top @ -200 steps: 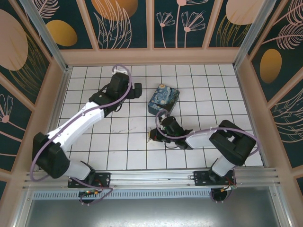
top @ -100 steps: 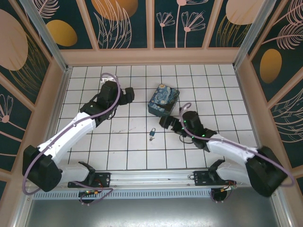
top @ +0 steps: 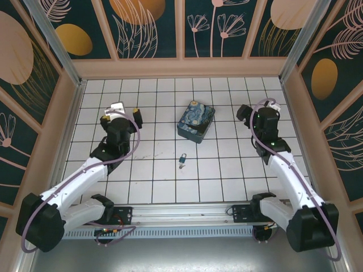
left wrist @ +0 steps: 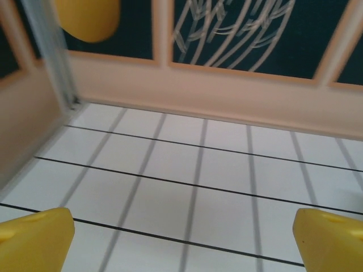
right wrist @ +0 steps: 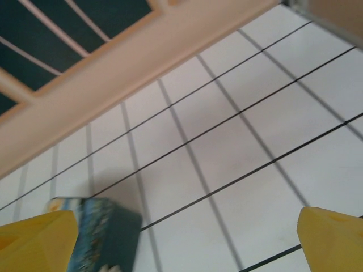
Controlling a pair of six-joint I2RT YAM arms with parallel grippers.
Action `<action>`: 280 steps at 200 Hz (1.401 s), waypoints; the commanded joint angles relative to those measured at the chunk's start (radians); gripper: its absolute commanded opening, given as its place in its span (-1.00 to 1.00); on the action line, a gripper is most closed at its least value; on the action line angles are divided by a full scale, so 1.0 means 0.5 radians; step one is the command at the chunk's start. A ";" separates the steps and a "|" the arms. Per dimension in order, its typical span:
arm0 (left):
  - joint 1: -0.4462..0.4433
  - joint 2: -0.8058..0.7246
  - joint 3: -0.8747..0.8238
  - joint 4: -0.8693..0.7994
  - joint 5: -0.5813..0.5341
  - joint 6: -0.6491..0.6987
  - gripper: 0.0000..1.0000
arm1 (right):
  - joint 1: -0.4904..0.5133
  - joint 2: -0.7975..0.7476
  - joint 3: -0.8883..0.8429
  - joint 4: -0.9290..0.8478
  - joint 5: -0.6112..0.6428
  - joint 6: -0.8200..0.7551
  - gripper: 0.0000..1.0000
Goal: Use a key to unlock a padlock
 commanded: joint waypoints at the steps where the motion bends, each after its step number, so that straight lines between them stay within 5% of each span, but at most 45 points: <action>1: 0.129 -0.031 -0.155 0.472 -0.216 0.288 0.97 | -0.051 0.086 -0.092 0.233 0.187 -0.215 0.98; 33: 0.361 0.022 -0.493 0.944 -0.026 0.330 0.97 | -0.107 0.122 -0.397 0.677 0.359 -0.329 0.98; 85: 0.593 0.536 -0.779 1.869 0.350 0.552 0.97 | -0.199 0.162 -1.017 1.634 0.239 -0.585 0.97; 138: 0.863 0.838 -0.818 2.077 0.930 0.411 0.97 | -0.277 0.393 -1.232 2.419 0.029 -0.631 0.97; 167: 0.911 0.914 -0.786 2.066 0.980 0.367 0.98 | -0.280 0.647 -1.061 2.448 -0.135 -0.841 0.97; 194: 0.915 0.925 -0.778 2.076 0.985 0.363 0.98 | -0.290 1.067 -1.187 3.131 -0.152 -0.887 0.97; 221: 0.919 0.934 -0.755 2.045 0.991 0.359 0.98 | -0.388 1.017 -0.976 2.620 -0.426 -0.846 0.97; 280: 0.927 0.915 -0.791 2.088 0.990 0.358 0.98 | -0.357 1.021 -0.984 2.658 -0.368 -0.865 0.97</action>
